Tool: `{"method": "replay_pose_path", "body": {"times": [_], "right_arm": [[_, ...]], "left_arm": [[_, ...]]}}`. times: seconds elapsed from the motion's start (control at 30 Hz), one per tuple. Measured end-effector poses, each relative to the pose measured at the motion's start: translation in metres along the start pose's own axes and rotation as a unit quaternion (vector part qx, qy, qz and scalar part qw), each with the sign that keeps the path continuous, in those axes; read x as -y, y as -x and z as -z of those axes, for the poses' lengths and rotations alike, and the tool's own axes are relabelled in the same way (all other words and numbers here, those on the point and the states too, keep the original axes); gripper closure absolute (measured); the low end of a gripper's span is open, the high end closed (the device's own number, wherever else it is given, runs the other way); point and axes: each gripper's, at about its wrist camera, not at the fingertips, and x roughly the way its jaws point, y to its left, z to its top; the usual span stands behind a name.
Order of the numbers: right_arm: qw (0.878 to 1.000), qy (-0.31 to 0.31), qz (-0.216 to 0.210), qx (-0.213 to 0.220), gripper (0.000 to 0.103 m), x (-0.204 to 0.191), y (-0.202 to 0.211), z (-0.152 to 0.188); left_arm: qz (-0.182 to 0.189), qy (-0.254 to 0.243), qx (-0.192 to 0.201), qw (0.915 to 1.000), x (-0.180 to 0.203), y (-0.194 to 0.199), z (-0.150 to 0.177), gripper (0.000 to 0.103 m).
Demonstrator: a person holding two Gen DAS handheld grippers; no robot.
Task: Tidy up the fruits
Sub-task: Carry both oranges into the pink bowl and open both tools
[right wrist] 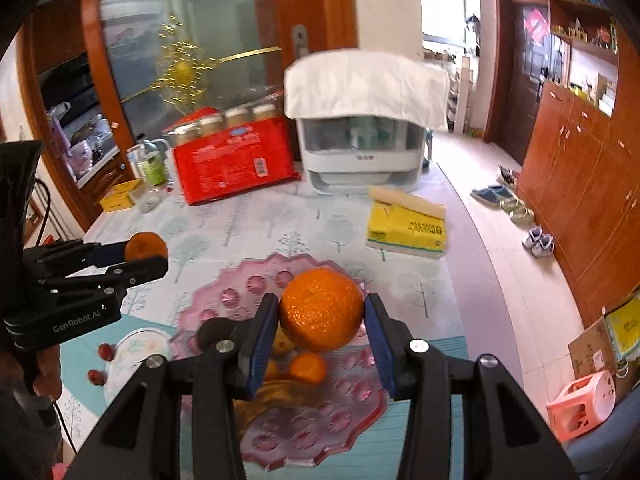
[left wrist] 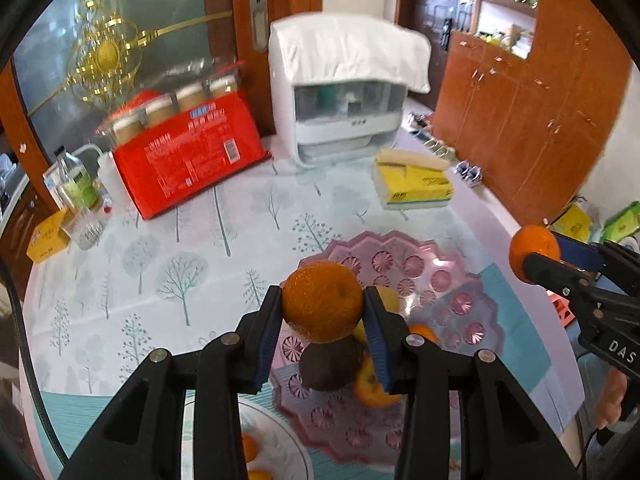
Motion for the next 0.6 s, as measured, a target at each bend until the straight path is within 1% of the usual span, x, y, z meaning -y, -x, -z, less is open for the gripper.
{"method": "replay_pose_path", "body": {"times": [0.13, 0.33, 0.6], "right_arm": [[1.000, -0.009, -0.010, -0.024, 0.059, 0.011, -0.029, 0.006], [0.998, -0.013, -0.025, -0.064, 0.059, 0.017, -0.071, 0.020], [0.993, -0.028, -0.039, -0.110, 0.059, 0.023, -0.114, 0.034]], "left_arm": [[-0.009, 0.001, -0.032, 0.9995, 0.009, -0.039, 0.000, 0.064], [-0.019, 0.002, -0.066, 0.9976, 0.018, -0.085, 0.005, 0.064], [-0.029, -0.003, -0.097, 0.9949, 0.021, -0.119, 0.015, 0.064]]}}
